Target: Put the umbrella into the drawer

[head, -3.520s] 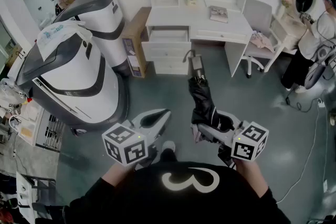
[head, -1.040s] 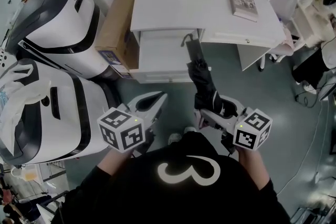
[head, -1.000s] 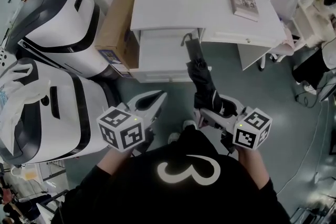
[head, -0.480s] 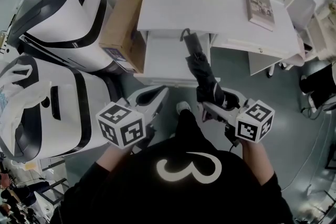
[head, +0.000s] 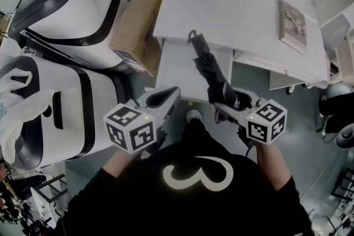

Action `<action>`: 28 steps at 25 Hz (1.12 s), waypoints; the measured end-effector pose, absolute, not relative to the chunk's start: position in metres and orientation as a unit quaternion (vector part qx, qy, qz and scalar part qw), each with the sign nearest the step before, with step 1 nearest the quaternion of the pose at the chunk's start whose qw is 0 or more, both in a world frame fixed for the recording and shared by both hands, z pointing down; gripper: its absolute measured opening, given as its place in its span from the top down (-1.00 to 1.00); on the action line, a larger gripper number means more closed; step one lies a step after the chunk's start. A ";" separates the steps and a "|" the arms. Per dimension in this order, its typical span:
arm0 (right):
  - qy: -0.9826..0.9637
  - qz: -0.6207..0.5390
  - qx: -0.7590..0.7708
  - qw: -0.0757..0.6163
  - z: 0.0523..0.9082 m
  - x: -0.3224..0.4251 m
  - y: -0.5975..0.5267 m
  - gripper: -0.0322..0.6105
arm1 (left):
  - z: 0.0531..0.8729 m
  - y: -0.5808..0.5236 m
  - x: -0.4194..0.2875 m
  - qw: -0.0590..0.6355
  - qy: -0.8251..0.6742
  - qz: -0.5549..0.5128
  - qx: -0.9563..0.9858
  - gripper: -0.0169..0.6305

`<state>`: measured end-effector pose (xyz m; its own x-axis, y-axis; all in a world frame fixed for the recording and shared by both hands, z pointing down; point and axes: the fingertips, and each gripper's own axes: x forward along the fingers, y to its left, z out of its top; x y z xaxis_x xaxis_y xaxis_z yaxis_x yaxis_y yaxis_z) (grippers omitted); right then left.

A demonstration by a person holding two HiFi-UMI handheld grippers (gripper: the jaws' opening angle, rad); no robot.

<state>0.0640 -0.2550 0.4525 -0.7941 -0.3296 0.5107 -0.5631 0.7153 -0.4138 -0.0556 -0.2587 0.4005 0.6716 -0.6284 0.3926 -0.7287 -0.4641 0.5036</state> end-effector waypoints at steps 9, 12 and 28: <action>-0.900 0.266 0.212 0.272 0.486 0.044 -0.309 0.18 | 0.419 -0.302 -0.079 0.353 -0.430 0.067 0.828 0.92; -0.896 0.269 0.203 0.288 0.501 0.038 -0.320 0.18 | 0.428 -0.309 -0.088 0.361 -0.438 0.066 0.821 0.92; -0.869 0.236 0.156 0.406 0.584 0.016 -0.352 0.18 | 0.462 -0.341 -0.129 0.392 -0.470 0.059 0.789 0.92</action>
